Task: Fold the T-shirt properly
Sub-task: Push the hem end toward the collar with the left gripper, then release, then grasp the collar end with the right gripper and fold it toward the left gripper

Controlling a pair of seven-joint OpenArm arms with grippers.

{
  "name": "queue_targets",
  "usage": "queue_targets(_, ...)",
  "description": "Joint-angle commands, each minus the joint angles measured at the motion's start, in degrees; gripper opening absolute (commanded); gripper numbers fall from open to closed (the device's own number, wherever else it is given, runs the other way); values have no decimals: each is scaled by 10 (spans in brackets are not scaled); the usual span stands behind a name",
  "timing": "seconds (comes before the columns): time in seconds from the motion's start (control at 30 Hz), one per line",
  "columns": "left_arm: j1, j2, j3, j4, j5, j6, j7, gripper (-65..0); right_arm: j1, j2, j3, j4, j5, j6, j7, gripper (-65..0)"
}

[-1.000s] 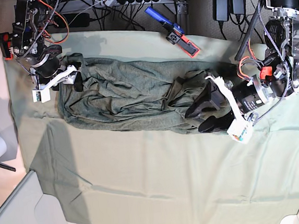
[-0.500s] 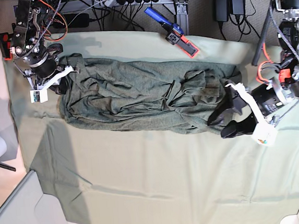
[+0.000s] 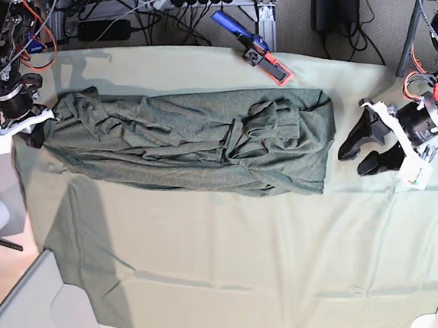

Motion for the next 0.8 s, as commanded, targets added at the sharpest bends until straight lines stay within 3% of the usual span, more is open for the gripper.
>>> queue_targets(0.0, -5, -5, -2, 11, -12, -5, -14, -281, 5, 14, 6, 8, 20, 2, 7, -650)
queue_targets(0.2, 0, -8, -2, 11, -6, -5, -12, -281, 4, -16, 6, 52, 121, 10, -49, -650)
queue_targets(0.43, 0, -43, -2, 11, -1, -5, -12, -281, 4, -149, -14, 244, 146, 15, -83, -650)
queue_targets(0.77, 0, -91, -2, 11, 1, -5, -12, -281, 5, -303, -234, 321, 74, 15, -54, -650)
